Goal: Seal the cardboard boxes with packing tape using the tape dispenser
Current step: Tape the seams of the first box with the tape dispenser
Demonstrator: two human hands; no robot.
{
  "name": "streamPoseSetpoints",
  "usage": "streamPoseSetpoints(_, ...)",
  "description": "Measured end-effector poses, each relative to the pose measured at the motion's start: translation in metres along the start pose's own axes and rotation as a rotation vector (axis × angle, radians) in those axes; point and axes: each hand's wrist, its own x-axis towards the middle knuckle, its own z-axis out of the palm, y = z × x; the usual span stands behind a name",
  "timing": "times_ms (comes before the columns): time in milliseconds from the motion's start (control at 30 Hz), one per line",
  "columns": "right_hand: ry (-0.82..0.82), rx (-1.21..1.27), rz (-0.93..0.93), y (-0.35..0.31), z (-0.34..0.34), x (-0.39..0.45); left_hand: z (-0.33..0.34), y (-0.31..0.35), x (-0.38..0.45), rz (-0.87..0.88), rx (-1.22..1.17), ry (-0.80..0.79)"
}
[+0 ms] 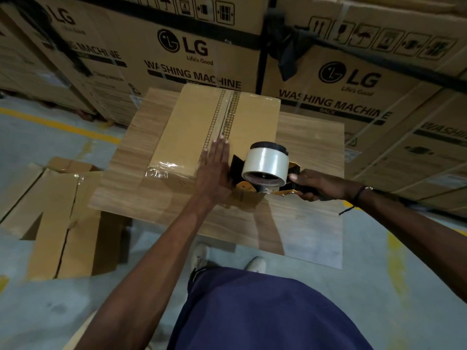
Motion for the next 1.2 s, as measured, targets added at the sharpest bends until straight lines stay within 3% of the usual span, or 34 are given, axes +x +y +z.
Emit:
streamPoseSetpoints(367, 0.039, -0.026, 0.036, 0.044, -0.043, -0.050, 0.003, 0.009, 0.000, -0.041, -0.039, 0.108)
streamPoseSetpoints(933, 0.018, -0.163, 0.135, 0.018, -0.054, -0.043, -0.001, 0.008, -0.001, -0.035, -0.031, 0.082)
streamPoseSetpoints(1200, 0.017, -0.077, 0.083, 0.054, -0.052, -0.051, -0.001, 0.008, -0.001, -0.037, -0.049, 0.096)
